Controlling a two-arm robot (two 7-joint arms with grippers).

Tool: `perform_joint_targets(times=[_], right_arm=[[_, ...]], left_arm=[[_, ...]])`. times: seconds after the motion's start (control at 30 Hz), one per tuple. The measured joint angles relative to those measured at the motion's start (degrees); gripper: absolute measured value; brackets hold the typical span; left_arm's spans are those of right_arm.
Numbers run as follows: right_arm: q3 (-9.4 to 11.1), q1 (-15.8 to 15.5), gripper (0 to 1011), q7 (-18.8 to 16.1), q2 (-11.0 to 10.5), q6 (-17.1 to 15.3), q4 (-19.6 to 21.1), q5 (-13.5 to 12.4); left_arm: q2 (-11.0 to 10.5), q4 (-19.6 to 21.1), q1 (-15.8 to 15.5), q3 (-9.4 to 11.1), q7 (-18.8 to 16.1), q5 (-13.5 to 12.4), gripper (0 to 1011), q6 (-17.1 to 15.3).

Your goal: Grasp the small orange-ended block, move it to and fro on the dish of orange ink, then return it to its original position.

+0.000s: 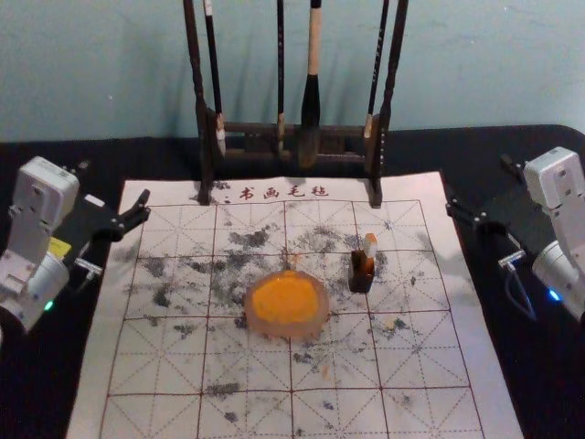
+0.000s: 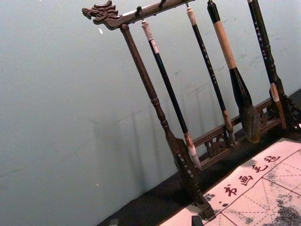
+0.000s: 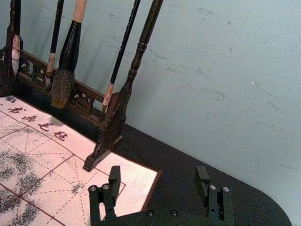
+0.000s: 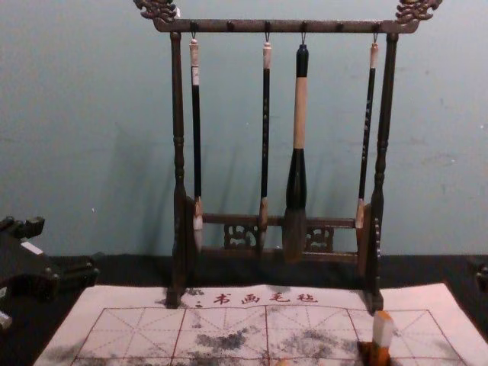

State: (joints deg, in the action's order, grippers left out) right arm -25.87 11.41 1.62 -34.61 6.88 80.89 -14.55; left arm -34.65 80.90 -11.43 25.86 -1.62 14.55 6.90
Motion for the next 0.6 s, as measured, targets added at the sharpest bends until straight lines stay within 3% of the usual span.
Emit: perform_joint_targets(times=[0.6], right_arm=[[0.0, 0.0, 1002, 0.0, 0.0, 0.0, 0.0, 0.0]], left_arm=[[0.0, 0.0, 0.0, 0.0, 0.0, 0.0, 1001, 0.0]])
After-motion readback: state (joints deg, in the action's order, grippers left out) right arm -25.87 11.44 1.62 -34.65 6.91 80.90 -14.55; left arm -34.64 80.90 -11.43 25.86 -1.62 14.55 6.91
